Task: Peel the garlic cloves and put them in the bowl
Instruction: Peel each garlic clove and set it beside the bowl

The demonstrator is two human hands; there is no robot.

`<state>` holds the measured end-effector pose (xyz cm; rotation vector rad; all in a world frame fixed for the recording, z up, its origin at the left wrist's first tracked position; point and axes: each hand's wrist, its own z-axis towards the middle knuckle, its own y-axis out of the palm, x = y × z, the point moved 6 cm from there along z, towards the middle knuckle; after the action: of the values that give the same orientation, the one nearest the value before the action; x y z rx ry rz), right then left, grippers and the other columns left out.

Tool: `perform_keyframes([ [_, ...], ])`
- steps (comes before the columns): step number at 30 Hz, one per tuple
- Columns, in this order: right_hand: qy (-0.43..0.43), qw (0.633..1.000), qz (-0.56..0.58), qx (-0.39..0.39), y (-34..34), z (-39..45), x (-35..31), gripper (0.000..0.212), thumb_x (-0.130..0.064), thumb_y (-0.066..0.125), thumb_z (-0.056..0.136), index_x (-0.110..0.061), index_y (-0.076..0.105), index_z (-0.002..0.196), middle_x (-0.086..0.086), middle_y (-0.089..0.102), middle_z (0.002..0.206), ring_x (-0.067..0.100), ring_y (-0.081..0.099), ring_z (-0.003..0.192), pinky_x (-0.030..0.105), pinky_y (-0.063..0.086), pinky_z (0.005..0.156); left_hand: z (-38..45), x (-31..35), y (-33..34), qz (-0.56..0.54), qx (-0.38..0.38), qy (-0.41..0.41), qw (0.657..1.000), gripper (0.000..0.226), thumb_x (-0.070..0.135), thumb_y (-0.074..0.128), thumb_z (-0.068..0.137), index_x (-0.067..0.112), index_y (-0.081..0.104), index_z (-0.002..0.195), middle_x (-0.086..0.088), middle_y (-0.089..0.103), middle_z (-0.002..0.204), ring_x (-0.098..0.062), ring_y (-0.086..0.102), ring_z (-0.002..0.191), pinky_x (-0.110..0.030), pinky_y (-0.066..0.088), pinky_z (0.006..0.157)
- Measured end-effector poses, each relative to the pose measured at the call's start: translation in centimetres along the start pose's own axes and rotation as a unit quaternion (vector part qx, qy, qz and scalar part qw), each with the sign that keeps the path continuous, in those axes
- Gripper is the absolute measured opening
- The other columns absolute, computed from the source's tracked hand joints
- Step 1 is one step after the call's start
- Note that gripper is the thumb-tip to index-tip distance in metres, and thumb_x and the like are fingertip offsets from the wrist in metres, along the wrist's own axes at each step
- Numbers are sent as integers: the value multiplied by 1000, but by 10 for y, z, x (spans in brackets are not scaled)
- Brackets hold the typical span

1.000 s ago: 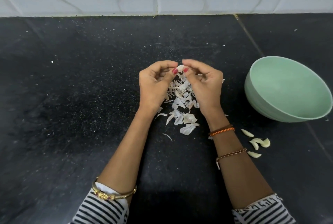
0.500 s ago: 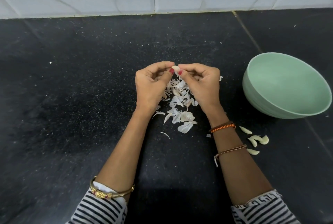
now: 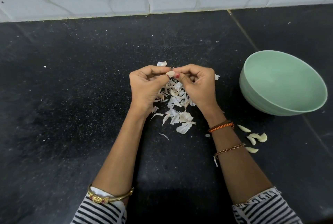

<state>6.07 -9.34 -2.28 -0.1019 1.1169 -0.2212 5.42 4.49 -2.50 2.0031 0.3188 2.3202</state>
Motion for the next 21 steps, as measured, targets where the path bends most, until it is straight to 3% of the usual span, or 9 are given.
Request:
perform_keyframes([
  [6,-7,999,-15,28,-1,0,-5,9,-2,65,81,-2,71,88,-5,66,73,-3,58,58,8,41,55,-3,1,3,-18,27,13,999,22,-15,65,74,7,68,79,8,69,64,0,61,57,-11,48,56],
  [9,-16,999,-13,40,-3,0,-6,9,-5,66,81,-11,70,88,-4,68,78,8,64,66,24,50,56,-5,0,4,-36,34,27,998,21,-13,67,75,7,68,80,6,71,69,-4,64,64,-15,52,64],
  [12,-29,999,-12,30,-4,1,-9,18,-7,66,81,-18,67,95,-8,67,83,16,65,78,35,54,67,-4,1,3,-28,21,41,999,20,-12,68,74,7,68,82,6,72,71,-6,66,67,-17,53,66],
  [16,-38,999,-6,-10,0,1,-10,21,-7,65,81,-15,66,101,-1,68,92,19,65,88,33,55,76,-4,6,2,-18,10,54,998,22,-11,68,74,8,67,84,9,71,68,-3,66,65,-15,52,63],
  [21,-23,999,-13,-24,2,-1,-9,16,-7,65,80,-16,66,93,-4,67,87,22,64,84,36,55,73,-5,6,3,-12,-6,57,998,21,-11,67,74,8,66,81,8,70,67,-3,66,65,-16,53,64],
])
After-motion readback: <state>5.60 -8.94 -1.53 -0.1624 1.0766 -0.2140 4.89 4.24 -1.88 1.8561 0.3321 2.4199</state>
